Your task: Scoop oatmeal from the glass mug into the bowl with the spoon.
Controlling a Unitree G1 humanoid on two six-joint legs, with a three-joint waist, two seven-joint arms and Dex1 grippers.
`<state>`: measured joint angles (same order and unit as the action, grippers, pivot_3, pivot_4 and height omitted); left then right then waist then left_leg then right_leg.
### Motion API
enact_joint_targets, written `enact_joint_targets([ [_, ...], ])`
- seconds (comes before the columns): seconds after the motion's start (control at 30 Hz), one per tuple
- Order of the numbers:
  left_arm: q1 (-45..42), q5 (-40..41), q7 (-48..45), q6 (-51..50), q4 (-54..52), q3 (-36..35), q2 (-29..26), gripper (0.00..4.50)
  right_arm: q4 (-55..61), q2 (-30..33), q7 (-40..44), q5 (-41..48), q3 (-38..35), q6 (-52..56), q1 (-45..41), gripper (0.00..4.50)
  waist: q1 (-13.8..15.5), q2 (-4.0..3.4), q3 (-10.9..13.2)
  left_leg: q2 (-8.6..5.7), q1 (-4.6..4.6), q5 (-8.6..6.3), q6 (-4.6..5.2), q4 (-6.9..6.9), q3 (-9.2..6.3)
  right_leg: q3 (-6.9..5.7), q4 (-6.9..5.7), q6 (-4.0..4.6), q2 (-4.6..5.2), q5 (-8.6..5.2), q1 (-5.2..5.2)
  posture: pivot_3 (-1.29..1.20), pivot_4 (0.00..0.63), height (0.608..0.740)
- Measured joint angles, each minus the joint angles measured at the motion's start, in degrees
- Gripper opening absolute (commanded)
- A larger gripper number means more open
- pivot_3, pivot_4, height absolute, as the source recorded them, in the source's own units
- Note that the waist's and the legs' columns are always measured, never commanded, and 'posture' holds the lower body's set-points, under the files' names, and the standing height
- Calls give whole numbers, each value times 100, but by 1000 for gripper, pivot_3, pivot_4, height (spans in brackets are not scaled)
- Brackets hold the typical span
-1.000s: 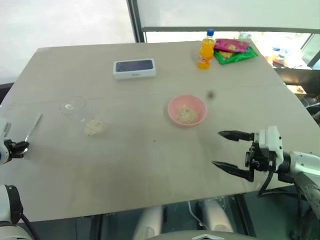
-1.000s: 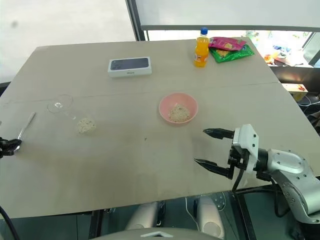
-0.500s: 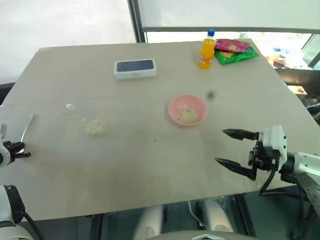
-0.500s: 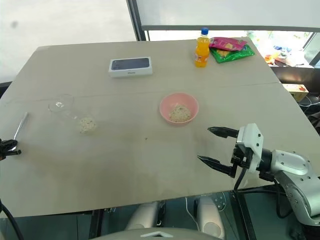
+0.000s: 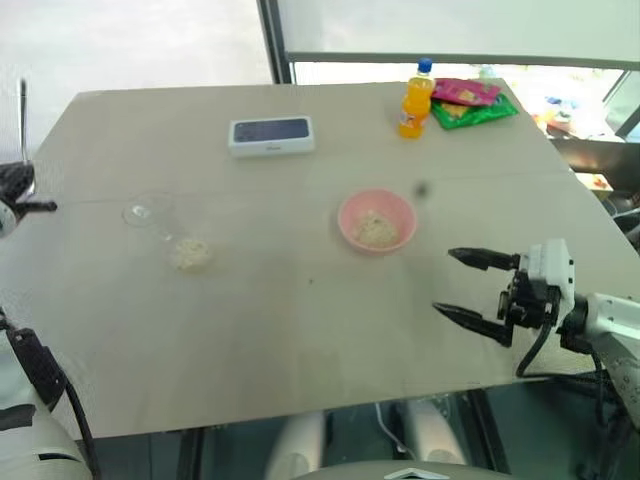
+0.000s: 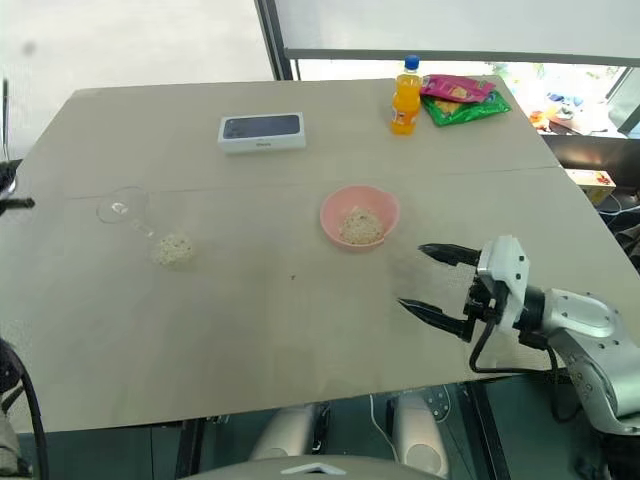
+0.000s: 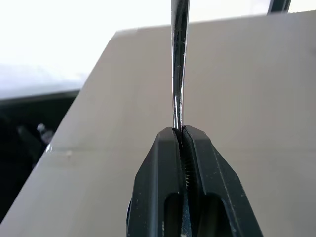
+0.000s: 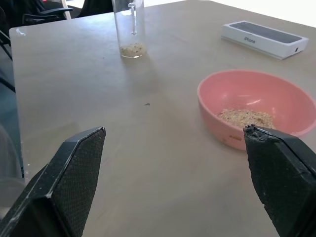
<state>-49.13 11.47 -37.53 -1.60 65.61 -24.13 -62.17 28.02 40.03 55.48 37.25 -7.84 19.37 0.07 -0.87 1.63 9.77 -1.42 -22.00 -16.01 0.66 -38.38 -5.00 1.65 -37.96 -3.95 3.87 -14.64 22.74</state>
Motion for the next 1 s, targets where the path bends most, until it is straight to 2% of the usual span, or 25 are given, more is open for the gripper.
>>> enact_joint_targets([
  [0.1,-272,51,-156,-24,-766,150,241,135,-171,-125,-294,78,-7,158,-453,4500,17,0,1,-1,-3,1,-1,-4,-3,-3,-1,0,1,0,-1,0,150,740],
  [0.3,-200,466,-264,-668,-3331,525,1229,135,-552,-269,-1003,-80,2,468,-1546,4500,9,-3,3,-3,-14,16,-27,-5,-5,0,3,0,13,0,5,0,150,740],
  [0.33,-160,561,-172,-932,-4057,724,1538,135,-698,-482,-1389,-20,-6,723,-1988,4500,-10,-3,3,-2,-22,18,-29,-6,0,8,-1,0,12,1,21,0,150,740],
  [0.43,-156,680,-83,-1366,-5066,1022,1849,135,-832,-921,-2161,354,-78,1298,-2787,4500,-72,-4,3,-2,-85,32,-49,-12,4,24,-29,1,9,2,95,0,150,740],
  [0.53,-139,667,-72,-1825,-5949,1468,2003,135,-932,-1308,-3132,931,-277,2095,-3654,4500,-133,-10,6,-4,-92,37,-58,0,9,33,-35,2,5,1,114,0,150,740],
  [0.67,-114,535,-72,-2125,-6459,1954,2125,135,-1198,-1490,-3838,1390,-429,2805,-4468,4500,-163,-19,10,-8,-90,37,-57,1,22,50,-34,2,1,1,118,0,150,740],
  [0.8,-121,316,-20,-2188,-6743,2423,2443,135,-1870,-2190,-4629,1575,-477,3144,-5438,4500,-157,-25,14,-7,-81,38,-55,-2,26,59,-55,2,-6,1,122,0,150,740],
  [1.0,-111,162,-229,-2159,-6755,2710,2566,135,-2817,-2715,-4806,1626,-537,3156,-5902,4500,-152,-27,15,-9,-90,38,-55,-3,37,70,-61,2,-8,1,134,0,150,740],
])
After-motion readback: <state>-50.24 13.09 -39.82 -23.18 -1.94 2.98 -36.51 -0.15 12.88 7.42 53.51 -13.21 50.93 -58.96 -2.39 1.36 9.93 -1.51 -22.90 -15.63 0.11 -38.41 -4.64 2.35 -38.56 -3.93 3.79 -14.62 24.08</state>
